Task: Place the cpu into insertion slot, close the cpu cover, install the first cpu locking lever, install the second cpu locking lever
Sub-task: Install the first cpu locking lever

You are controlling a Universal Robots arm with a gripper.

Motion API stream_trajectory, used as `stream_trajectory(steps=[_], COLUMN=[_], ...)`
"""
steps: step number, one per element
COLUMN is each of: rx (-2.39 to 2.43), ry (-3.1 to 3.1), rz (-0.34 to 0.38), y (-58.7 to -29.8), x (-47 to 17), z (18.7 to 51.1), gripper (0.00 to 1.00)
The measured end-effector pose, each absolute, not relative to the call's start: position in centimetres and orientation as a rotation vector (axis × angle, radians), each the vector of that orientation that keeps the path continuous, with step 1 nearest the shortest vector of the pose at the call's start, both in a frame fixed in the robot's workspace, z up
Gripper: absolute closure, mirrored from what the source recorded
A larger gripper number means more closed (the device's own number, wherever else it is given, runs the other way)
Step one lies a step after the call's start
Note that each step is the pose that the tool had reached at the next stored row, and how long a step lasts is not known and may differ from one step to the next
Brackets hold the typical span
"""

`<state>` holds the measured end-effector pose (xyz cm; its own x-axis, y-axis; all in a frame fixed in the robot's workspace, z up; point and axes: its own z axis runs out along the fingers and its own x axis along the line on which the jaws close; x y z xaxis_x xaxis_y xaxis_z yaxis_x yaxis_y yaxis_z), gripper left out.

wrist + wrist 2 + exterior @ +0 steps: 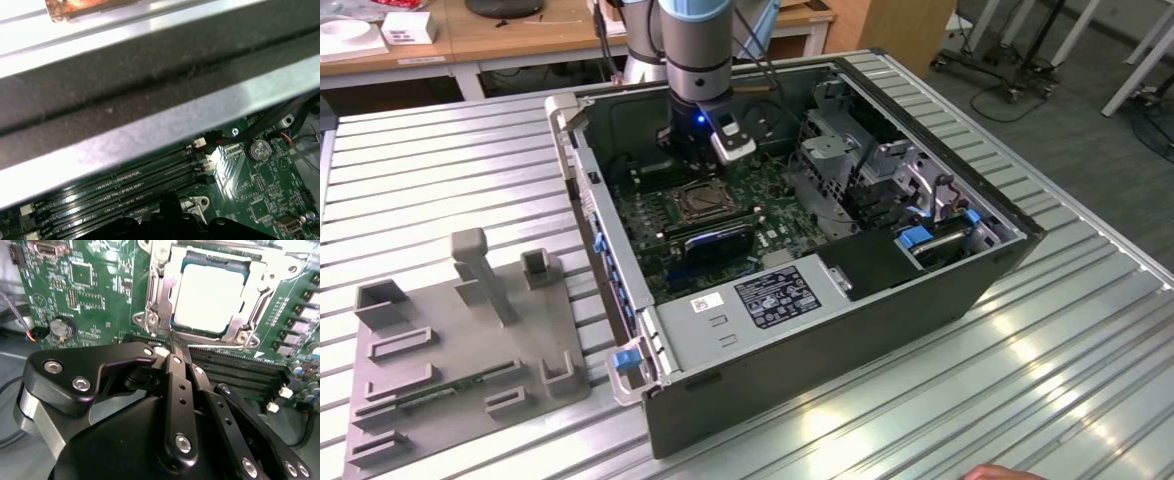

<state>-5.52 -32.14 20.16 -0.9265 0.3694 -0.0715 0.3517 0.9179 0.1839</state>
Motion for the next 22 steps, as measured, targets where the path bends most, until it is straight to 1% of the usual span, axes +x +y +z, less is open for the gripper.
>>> stream_trajectory(steps=[4,22], rx=[0.559,0.558], ry=[2.973,2.969], rz=[0.242,0.245], y=[-32.15,-31.42], x=[-5.52,-5.89], z=[20.16,20.22], gripper=[0.89,0.89])
